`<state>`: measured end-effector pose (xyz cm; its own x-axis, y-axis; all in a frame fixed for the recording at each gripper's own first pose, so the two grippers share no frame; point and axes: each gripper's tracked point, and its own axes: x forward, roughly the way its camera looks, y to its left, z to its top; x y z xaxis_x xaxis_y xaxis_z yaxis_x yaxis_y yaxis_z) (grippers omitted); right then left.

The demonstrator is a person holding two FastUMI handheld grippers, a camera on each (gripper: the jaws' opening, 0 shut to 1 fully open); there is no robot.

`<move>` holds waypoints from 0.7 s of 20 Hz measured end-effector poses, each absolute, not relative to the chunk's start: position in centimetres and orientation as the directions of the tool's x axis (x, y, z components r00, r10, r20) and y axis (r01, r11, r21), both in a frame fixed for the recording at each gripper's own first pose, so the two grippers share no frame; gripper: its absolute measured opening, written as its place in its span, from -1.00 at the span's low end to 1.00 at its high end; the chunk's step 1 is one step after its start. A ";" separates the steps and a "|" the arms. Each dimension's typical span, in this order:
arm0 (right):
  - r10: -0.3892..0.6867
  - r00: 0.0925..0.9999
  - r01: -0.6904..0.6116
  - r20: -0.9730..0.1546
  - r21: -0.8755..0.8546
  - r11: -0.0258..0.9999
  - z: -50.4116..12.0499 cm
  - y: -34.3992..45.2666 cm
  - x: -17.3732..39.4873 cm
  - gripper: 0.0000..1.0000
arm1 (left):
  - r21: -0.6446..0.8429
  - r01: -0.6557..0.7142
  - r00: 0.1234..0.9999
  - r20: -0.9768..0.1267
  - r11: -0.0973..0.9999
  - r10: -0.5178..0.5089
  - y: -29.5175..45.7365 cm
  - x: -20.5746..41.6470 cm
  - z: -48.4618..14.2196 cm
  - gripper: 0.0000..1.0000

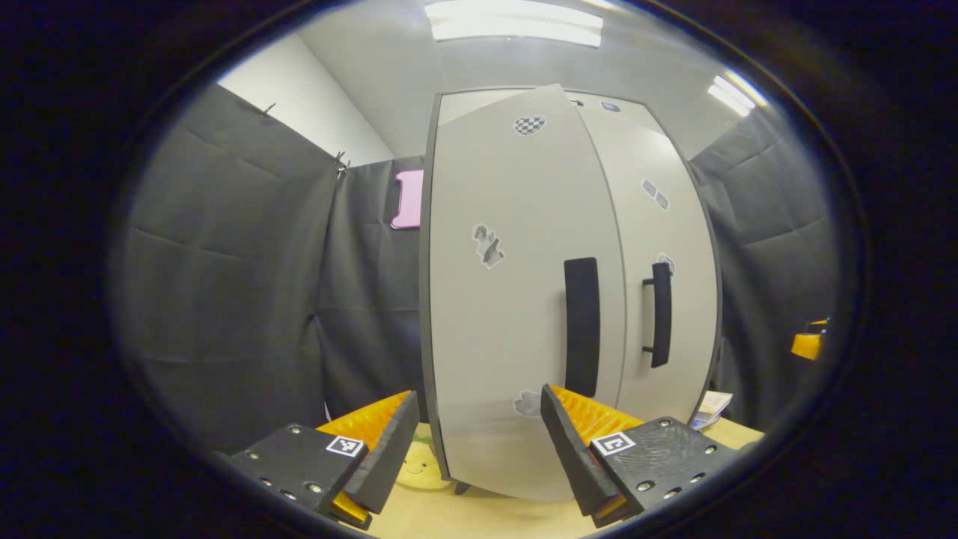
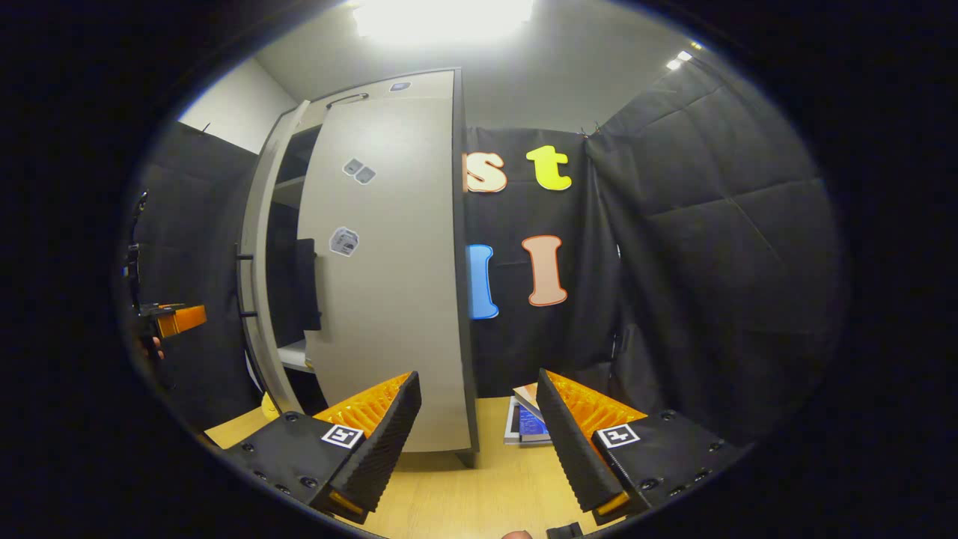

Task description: Grab one shoe with the right hand and put it into the shoe cabinet, grab the other shoe with the left hand and put it into the shoe cabinet; then close the right door with the right hand and the left door with the left hand.

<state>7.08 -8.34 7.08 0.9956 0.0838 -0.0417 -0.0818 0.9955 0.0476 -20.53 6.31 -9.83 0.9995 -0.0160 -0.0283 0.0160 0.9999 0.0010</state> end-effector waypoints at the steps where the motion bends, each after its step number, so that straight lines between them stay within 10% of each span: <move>1: 0.096 0.995 -0.094 -0.034 0.054 0.994 7.2 -7.6 6.6 0.94 | 0.009 0.018 0.999 -0.032 1.000 -0.017 6.7 -21.7 -9.8 0.87; 14: 0.137 0.990 -0.136 -0.034 0.042 0.990 7.1 -0.9 -1.2 0.94 | 0.026 0.037 0.999 -0.037 0.999 -0.036 11.4 -33.1 -10.3 0.87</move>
